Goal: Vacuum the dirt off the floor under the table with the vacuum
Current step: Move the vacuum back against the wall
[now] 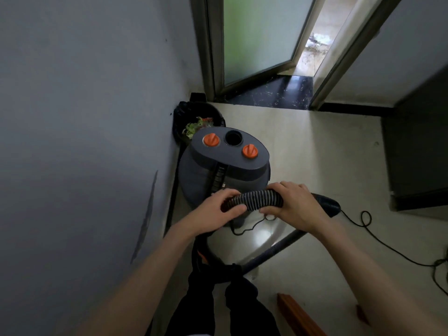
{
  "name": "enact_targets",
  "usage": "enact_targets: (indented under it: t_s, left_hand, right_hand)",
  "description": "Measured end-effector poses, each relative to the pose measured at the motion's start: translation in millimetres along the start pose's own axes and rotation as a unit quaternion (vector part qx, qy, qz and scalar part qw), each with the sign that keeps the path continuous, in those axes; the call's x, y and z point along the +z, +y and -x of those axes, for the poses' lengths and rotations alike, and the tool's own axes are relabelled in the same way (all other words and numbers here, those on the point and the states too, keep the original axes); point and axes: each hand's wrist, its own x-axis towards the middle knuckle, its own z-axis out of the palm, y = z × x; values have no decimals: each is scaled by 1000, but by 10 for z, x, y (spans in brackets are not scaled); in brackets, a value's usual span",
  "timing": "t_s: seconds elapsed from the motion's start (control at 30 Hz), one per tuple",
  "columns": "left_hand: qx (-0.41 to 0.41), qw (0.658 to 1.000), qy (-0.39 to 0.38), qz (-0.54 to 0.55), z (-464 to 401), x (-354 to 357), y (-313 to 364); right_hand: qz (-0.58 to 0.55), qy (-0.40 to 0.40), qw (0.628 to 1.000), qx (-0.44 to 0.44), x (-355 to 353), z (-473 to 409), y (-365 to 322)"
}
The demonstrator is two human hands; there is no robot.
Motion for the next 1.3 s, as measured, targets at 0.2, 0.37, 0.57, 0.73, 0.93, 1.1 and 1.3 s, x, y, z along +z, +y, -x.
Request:
enact_targets:
  t_s: [0.2,0.37,0.57,0.73,0.93,1.1,1.3]
  left_hand:
    - [83,988,102,-77,395,-270,191]
    - [98,991,60,-72,643,-548,-84]
    - [86,993,51,-67,687,-673,-596]
    - [40,993,102,-36,557,-657,-1084]
    - [-23,992,83,-96,326,-573,-1627]
    - [-68,987,-46,-137,417,-513,-1901]
    - [40,985,8,-170,497,-341,-1682]
  right_hand:
    - [-99,74,992,16,-154,176,-470]
    - [-200,-4,977,78,-21,311,-708]
    - [-224,-23,962,152,697,549,-844]
    - [-231,-1,950,209,1140,685,-767]
    - [-251,59,938,230,1600,540,-739]
    - [-230,64,952,190,1722,477,-823]
    - [-204,76,969,121,1557,275,-1041]
